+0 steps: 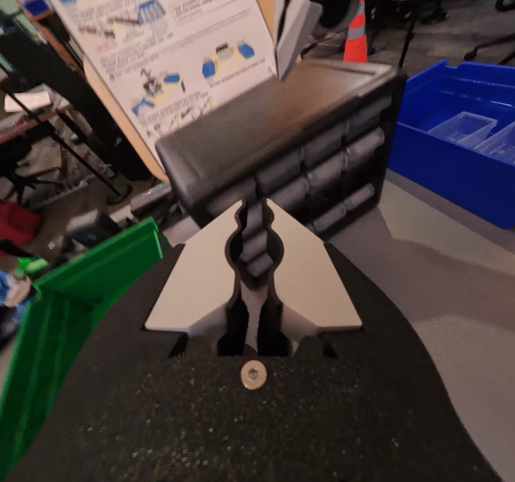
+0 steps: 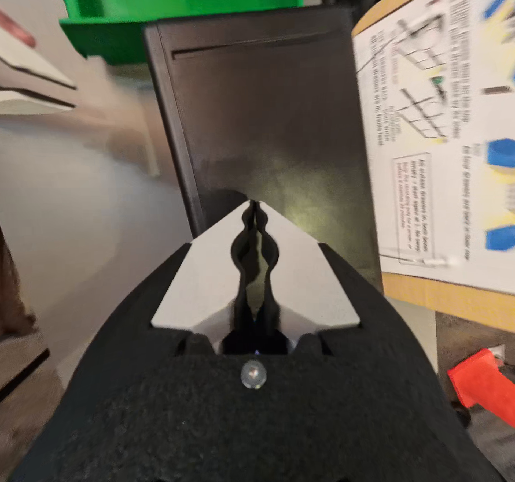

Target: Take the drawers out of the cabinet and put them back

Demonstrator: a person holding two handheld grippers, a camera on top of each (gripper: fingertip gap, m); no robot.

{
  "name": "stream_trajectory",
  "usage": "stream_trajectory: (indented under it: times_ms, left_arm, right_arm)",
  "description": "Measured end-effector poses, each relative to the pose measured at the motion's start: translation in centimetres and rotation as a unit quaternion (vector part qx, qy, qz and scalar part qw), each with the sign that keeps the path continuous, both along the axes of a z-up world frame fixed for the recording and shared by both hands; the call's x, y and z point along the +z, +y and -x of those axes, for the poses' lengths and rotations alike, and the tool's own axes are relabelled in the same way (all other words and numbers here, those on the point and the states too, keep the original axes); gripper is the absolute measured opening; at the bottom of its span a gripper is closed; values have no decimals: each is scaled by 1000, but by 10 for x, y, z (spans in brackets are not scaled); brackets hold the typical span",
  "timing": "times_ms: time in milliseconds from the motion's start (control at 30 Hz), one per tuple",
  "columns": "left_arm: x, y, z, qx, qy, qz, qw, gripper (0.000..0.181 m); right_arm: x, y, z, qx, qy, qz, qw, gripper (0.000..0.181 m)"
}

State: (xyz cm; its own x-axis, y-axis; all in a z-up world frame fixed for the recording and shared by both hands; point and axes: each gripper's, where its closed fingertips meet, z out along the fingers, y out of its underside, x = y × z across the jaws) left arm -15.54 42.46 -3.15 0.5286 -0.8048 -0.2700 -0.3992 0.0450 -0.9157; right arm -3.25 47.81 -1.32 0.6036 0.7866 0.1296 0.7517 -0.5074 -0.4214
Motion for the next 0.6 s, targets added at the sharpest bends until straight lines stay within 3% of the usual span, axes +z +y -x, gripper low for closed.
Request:
stream_trajectory:
  times_ms: [33, 167, 400, 533, 600]
  left_arm:
    - [-16, -7, 11, 3, -10, 17, 1000, 8]
    - [-75, -22, 29, 34, -51, 90, 994, 17]
    - [-125, 2, 1, 96, -156, 191, 964, 29]
    - [-126, 4, -22, 78, -301, 294, 904, 35]
    - [-120, 9, -26, 71, -391, 344, 850, 39]
  right_arm:
    - [-8, 3, 5, 5, -19, 27, 999, 0]
    - [-22, 14, 15, 11, -72, 95, 993, 0]
    - [-23, 20, 17, -6, -88, 147, 985, 0]
    - [-23, 19, 16, -28, -102, 167, 980, 0]
    - [-23, 19, 16, -22, -118, 159, 980, 0]
